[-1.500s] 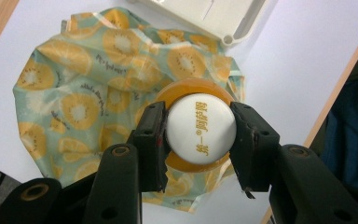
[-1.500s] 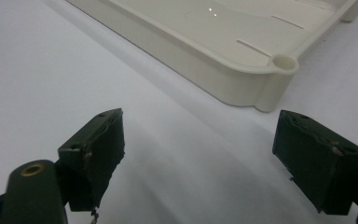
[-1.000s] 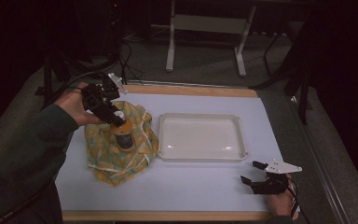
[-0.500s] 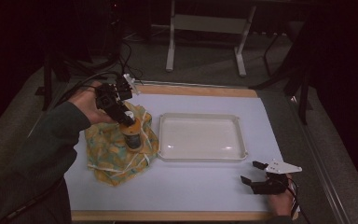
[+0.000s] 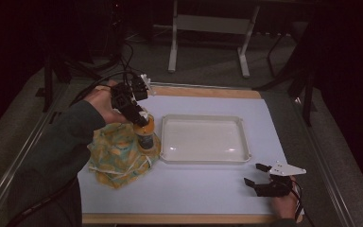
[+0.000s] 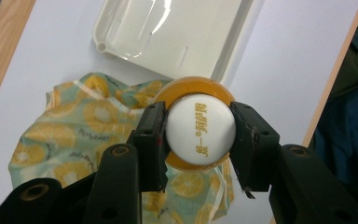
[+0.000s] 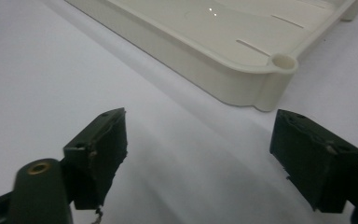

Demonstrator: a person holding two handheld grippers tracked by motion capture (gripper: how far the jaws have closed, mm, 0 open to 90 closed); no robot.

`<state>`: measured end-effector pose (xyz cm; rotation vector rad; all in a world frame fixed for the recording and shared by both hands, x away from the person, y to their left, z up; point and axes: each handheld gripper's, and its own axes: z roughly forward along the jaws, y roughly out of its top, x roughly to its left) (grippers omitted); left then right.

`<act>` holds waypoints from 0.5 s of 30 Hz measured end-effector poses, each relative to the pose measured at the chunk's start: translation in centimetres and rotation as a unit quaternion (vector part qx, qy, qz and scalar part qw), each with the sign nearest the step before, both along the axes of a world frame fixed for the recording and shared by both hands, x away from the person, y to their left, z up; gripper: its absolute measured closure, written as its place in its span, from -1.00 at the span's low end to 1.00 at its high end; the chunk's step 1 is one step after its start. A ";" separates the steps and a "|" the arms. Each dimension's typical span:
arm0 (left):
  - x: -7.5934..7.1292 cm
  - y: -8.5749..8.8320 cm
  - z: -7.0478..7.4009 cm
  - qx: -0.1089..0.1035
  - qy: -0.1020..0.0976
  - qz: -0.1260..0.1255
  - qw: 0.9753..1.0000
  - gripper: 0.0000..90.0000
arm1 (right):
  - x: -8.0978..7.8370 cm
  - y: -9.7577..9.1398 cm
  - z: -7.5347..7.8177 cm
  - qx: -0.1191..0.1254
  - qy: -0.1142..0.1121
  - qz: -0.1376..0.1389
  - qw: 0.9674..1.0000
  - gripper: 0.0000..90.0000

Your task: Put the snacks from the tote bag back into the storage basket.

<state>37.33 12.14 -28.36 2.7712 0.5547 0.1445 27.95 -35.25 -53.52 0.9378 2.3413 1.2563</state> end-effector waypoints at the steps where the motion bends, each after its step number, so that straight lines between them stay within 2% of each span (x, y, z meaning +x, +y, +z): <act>1: 0.1 -0.3 0.0 0.000 0.000 -0.001 1.000 0.31 | 0.0 0.0 0.0 0.001 0.000 0.000 1.000 -0.59; 9: 0.4 -1.6 0.0 -0.005 -0.003 -0.007 1.000 0.31 | 0.0 0.0 0.0 0.002 -0.001 0.000 1.000 -0.59; 11: 0.4 -1.8 0.1 -0.013 -0.013 -0.005 1.000 0.31 | 0.0 0.0 0.0 0.000 -0.001 0.000 1.000 -0.60; 15: 0.5 -2.3 0.0 -0.007 -0.026 -0.002 1.000 0.31 | 0.0 0.1 0.0 -0.003 0.000 -0.001 1.000 -0.60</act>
